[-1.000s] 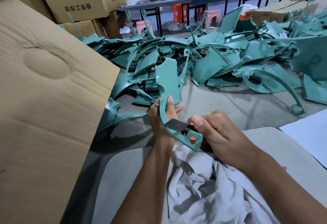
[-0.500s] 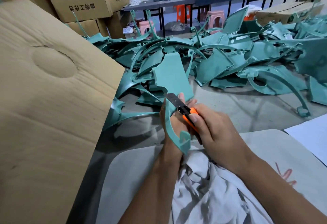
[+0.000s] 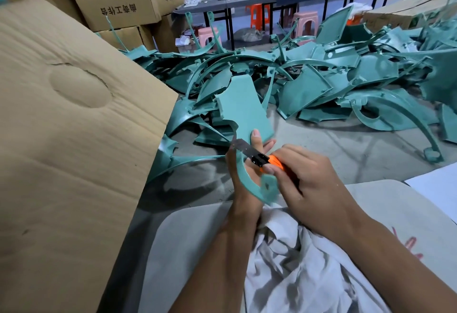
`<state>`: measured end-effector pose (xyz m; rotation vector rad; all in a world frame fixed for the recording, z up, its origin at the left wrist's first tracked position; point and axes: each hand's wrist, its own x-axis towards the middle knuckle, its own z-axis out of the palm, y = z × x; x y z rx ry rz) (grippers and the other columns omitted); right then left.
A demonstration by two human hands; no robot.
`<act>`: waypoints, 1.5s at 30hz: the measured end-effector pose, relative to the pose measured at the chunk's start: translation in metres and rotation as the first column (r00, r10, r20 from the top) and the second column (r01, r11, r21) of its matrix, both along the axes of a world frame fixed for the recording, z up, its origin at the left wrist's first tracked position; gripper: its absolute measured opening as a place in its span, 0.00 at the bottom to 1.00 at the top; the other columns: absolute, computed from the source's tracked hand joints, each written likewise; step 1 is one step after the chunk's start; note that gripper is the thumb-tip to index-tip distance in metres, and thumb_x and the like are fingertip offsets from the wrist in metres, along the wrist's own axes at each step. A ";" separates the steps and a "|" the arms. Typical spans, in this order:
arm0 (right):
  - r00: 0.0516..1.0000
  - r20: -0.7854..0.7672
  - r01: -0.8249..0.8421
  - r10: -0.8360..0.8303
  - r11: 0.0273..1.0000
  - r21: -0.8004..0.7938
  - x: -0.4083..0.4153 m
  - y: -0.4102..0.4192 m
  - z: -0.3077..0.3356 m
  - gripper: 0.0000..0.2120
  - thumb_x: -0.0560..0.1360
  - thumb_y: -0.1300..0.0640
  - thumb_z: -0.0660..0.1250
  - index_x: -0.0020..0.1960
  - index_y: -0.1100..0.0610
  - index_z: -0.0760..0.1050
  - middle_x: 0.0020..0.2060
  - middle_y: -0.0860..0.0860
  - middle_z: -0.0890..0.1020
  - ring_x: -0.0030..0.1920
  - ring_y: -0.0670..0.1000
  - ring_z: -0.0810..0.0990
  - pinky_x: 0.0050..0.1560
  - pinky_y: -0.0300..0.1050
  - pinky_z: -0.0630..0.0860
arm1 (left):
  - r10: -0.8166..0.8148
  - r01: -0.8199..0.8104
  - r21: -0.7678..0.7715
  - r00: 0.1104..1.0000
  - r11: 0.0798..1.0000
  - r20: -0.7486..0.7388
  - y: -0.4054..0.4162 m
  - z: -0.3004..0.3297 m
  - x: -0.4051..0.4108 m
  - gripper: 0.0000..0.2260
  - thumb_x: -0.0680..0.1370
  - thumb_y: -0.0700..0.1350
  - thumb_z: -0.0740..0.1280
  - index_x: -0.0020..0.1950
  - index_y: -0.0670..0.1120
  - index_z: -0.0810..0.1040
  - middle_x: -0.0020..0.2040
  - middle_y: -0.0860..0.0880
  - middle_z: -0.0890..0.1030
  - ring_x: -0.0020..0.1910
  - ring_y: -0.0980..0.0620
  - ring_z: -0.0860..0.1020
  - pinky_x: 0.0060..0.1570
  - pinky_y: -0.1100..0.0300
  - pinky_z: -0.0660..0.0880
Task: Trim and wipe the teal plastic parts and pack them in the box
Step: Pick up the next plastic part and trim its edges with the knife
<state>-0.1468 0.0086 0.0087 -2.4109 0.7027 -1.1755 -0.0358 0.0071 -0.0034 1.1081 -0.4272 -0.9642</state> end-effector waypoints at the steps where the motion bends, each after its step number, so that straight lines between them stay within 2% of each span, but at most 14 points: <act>1: 1.000 -0.010 -0.017 0.017 1.000 0.012 0.000 0.002 0.000 0.12 0.83 0.55 0.64 0.43 0.47 0.67 0.36 0.38 0.69 0.37 0.42 0.70 0.40 0.34 0.64 | -0.004 0.005 0.022 0.999 1.000 -0.045 -0.001 0.001 -0.001 0.19 0.85 0.48 0.62 0.65 0.33 0.78 0.58 0.37 0.84 0.47 0.55 0.84 0.40 0.71 0.78; 6: 0.994 -0.026 -0.098 0.102 0.990 0.105 -0.002 0.003 0.001 0.15 0.83 0.53 0.64 0.39 0.56 0.74 0.34 0.44 0.70 0.35 0.48 0.71 0.38 0.40 0.64 | 0.060 -0.061 -0.029 0.997 0.998 -0.040 0.002 0.001 0.003 0.18 0.84 0.48 0.63 0.68 0.36 0.76 0.62 0.37 0.82 0.58 0.45 0.84 0.53 0.62 0.81; 11: 0.984 -0.029 -0.170 0.176 0.975 0.143 -0.005 0.005 0.004 0.17 0.84 0.54 0.63 0.41 0.61 0.79 0.33 0.48 0.72 0.34 0.51 0.72 0.36 0.41 0.65 | 0.287 -0.289 -0.081 0.957 0.954 -0.038 -0.012 0.007 0.005 0.13 0.83 0.38 0.64 0.66 0.32 0.75 0.61 0.36 0.81 0.34 0.60 0.84 0.35 0.69 0.78; 15: 0.975 -0.015 -0.219 0.222 0.968 0.123 -0.006 0.007 0.008 0.16 0.83 0.54 0.64 0.42 0.62 0.81 0.32 0.47 0.71 0.34 0.50 0.72 0.36 0.38 0.64 | 0.277 -0.281 -0.053 0.958 0.958 -0.073 -0.012 0.001 0.011 0.13 0.84 0.44 0.65 0.64 0.37 0.78 0.62 0.39 0.81 0.42 0.46 0.85 0.37 0.62 0.82; 17: 0.969 -0.016 -0.243 0.246 0.964 0.107 -0.005 0.009 0.009 0.16 0.83 0.53 0.63 0.42 0.60 0.81 0.32 0.47 0.72 0.34 0.48 0.72 0.37 0.37 0.63 | 0.347 -0.361 -0.097 0.928 0.928 -0.135 -0.014 0.003 0.012 0.04 0.83 0.40 0.66 0.56 0.43 0.79 0.50 0.46 0.86 0.49 0.34 0.84 0.45 0.54 0.84; 19: 0.963 0.000 -0.268 0.270 0.958 0.101 -0.005 0.012 0.011 0.17 0.83 0.54 0.63 0.39 0.60 0.78 0.31 0.47 0.70 0.33 0.48 0.70 0.36 0.38 0.63 | 0.365 -0.379 -0.106 0.922 0.919 -0.128 -0.016 0.009 0.011 0.03 0.83 0.40 0.66 0.51 0.47 0.77 0.36 0.55 0.85 0.53 0.33 0.84 0.55 0.46 0.82; 23: 0.931 0.057 -0.365 0.360 0.922 0.128 -0.004 0.017 0.017 0.13 0.83 0.56 0.63 0.39 0.50 0.75 0.31 0.42 0.69 0.31 0.47 0.70 0.34 0.39 0.64 | 0.342 -0.351 -0.083 0.934 0.933 -0.105 -0.018 0.003 0.012 0.02 0.83 0.44 0.67 0.54 0.48 0.79 0.33 0.56 0.85 0.51 0.36 0.85 0.54 0.49 0.82; 25: 0.914 0.067 -0.405 0.400 0.899 0.168 -0.005 0.018 0.019 0.13 0.82 0.56 0.63 0.40 0.46 0.74 0.31 0.42 0.70 0.31 0.47 0.71 0.34 0.40 0.64 | 0.291 -0.296 -0.063 0.954 0.953 -0.074 -0.019 -0.002 0.016 0.08 0.83 0.47 0.66 0.52 0.49 0.85 0.39 0.51 0.87 0.51 0.42 0.86 0.52 0.55 0.82; 28: 0.901 0.096 -0.433 0.424 0.856 0.282 -0.009 0.012 0.016 0.15 0.82 0.56 0.64 0.37 0.49 0.75 0.29 0.48 0.72 0.29 0.52 0.71 0.31 0.45 0.64 | 0.241 -0.244 -0.066 0.969 0.967 -0.052 -0.021 -0.012 0.024 0.20 0.84 0.49 0.64 0.64 0.33 0.78 0.57 0.38 0.85 0.44 0.59 0.86 0.41 0.73 0.77; 33: 0.874 0.271 -0.484 0.404 0.671 0.561 -0.019 0.003 0.003 0.27 0.81 0.45 0.64 0.35 0.67 0.75 0.24 0.53 0.66 0.24 0.51 0.63 0.27 0.40 0.60 | 0.196 -0.198 -0.069 0.980 0.978 -0.030 -0.026 -0.016 0.026 0.19 0.83 0.47 0.66 0.66 0.33 0.76 0.58 0.36 0.84 0.46 0.52 0.87 0.41 0.68 0.80; 37: 0.959 0.212 -0.267 0.189 0.853 0.449 -0.009 0.003 -0.004 0.21 0.82 0.42 0.62 0.36 0.54 0.75 0.24 0.48 0.68 0.24 0.46 0.65 0.27 0.39 0.62 | 0.029 -0.024 -0.081 0.998 0.996 0.063 -0.021 -0.026 0.028 0.16 0.86 0.52 0.59 0.63 0.42 0.78 0.51 0.55 0.86 0.49 0.66 0.83 0.53 0.68 0.78; 40: 0.987 0.145 -0.096 0.064 0.970 0.224 0.000 0.004 -0.003 0.15 0.84 0.46 0.61 0.39 0.41 0.73 0.28 0.42 0.74 0.27 0.45 0.72 0.31 0.36 0.64 | 0.025 -0.023 -0.123 1.000 0.992 0.010 -0.018 -0.026 0.028 0.10 0.87 0.41 0.57 0.65 0.48 0.75 0.60 0.47 0.84 0.57 0.59 0.83 0.55 0.62 0.79; 43: 0.998 0.051 -0.031 0.027 0.996 0.083 0.005 0.004 -0.007 0.14 0.84 0.49 0.63 0.40 0.50 0.73 0.32 0.43 0.72 0.33 0.47 0.72 0.35 0.40 0.65 | 0.043 -0.031 -0.207 0.998 0.978 0.053 -0.021 -0.020 0.026 0.10 0.85 0.43 0.64 0.58 0.57 0.80 0.61 0.37 0.83 0.57 0.46 0.85 0.51 0.59 0.81; 45: 0.998 0.028 -0.065 0.063 0.995 0.073 0.005 0.004 -0.009 0.15 0.84 0.50 0.64 0.40 0.55 0.74 0.33 0.43 0.71 0.34 0.48 0.71 0.35 0.40 0.64 | 0.120 -0.091 -0.193 0.982 0.977 0.144 -0.022 -0.017 0.024 0.06 0.83 0.41 0.67 0.57 0.50 0.82 0.57 0.45 0.86 0.50 0.54 0.86 0.45 0.68 0.80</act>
